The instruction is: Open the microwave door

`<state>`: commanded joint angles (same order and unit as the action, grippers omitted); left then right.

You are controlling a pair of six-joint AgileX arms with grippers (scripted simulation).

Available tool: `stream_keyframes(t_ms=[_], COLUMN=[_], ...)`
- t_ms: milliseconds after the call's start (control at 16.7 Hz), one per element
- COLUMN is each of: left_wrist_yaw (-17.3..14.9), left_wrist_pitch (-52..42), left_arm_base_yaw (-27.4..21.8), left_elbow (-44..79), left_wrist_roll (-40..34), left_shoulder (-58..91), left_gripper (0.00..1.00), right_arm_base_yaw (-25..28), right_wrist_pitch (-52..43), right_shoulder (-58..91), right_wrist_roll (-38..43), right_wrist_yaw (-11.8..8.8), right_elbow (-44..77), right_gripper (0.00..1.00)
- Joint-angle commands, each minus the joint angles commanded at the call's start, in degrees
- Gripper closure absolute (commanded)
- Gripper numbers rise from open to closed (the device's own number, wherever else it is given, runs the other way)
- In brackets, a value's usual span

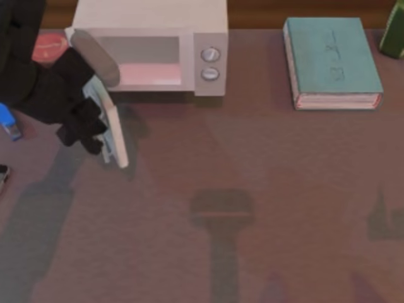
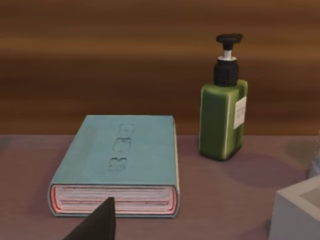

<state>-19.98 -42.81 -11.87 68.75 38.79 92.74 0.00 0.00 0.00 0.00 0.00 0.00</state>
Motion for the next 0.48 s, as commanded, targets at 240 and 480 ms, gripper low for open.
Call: stream_keyframes(t_ms=[240, 480], left_wrist_yaw=[-2.2, -4.2], left_wrist_pitch=[-2.7, -4.8], left_arm_base_yaw=[2.7, 4.7], left_elbow=[0.7, 1.1], left_wrist_roll=[6.3, 11.3], left_shoulder=[0.4, 0.6], left_gripper=[1.00, 1.00], right_arm_base_yaw=[0.0, 0.0], right_wrist_pitch=[0.0, 0.0], right_shoulder=[0.0, 0.0], right_wrist_roll=[0.0, 0.0], right_wrist_yaw=[0.0, 0.0], right_elbow=[0.0, 0.0], right_gripper=[0.00, 0.00])
